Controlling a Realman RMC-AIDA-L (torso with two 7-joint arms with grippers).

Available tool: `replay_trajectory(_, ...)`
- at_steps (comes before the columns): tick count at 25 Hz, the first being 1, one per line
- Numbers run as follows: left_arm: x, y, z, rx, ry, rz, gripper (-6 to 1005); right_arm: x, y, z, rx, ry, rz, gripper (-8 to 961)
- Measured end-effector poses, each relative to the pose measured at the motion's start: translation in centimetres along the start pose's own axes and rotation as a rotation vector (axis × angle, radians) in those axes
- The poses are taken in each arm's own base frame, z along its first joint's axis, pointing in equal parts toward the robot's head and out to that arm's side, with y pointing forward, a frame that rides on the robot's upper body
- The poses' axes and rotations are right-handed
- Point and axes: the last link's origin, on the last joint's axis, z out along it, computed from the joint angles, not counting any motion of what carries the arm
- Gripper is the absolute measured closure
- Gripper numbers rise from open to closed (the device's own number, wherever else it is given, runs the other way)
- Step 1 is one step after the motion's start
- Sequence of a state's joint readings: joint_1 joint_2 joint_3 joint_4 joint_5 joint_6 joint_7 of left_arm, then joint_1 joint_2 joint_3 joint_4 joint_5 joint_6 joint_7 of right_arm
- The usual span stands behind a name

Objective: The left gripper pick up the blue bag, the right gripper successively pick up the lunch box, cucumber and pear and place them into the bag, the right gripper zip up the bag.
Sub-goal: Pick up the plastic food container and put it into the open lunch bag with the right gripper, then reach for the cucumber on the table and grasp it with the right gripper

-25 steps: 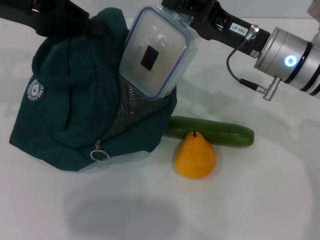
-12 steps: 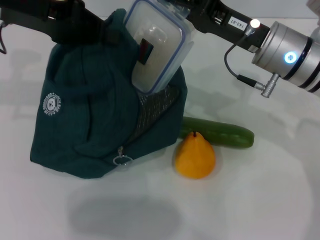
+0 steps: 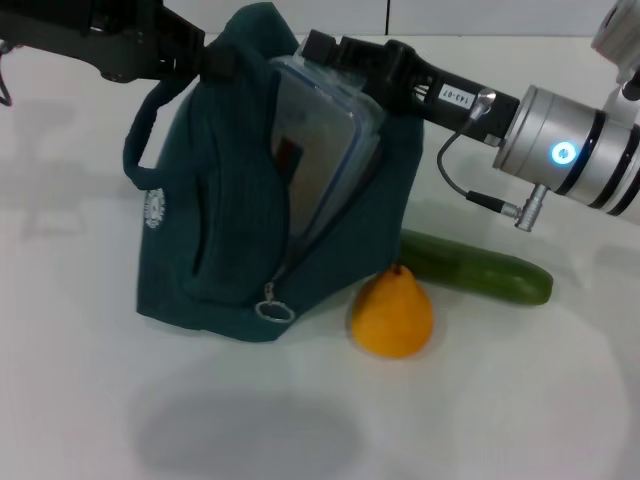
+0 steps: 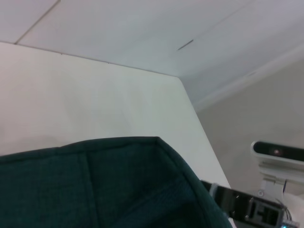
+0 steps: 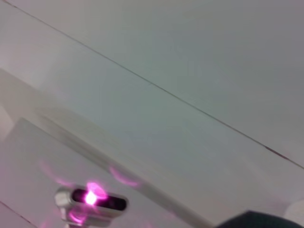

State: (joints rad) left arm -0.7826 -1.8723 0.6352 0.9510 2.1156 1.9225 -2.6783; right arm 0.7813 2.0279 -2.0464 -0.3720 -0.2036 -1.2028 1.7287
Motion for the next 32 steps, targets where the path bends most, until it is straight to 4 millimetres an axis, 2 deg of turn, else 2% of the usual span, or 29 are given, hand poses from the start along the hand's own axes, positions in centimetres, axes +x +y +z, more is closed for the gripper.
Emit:
replay_trajectory(11,-0.1,-0.3,-0.1,0.006,0.007,0.001,954,0.5,-0.9,0.5,0.069,0.038,-0.012,856)
replay_trajectory(19,-0.3,-0.6,-0.3,0.017,0.01,-0.002,954,0.3,-0.8,0.1,0.061,0.012,-0.039,803)
replay_trajectory(26,-0.5,-0.8,-0.7,0.025,0.016,-0.006,954,-1.0,-0.4,-0.6,0.023,-0.039,-0.107,544)
replay_trajectory(29,-0.8,-1.1,-1.2,0.037,0.023,-0.013,955,-2.3,-0.3,-1.9,0.017,-0.095,-0.169,398)
replay_trajectory(32,-1.0,-1.4,-1.8,0.046,0.03,-0.019,955,-4.2,-0.6,-4.4,0.044,-0.147,-0.248,260)
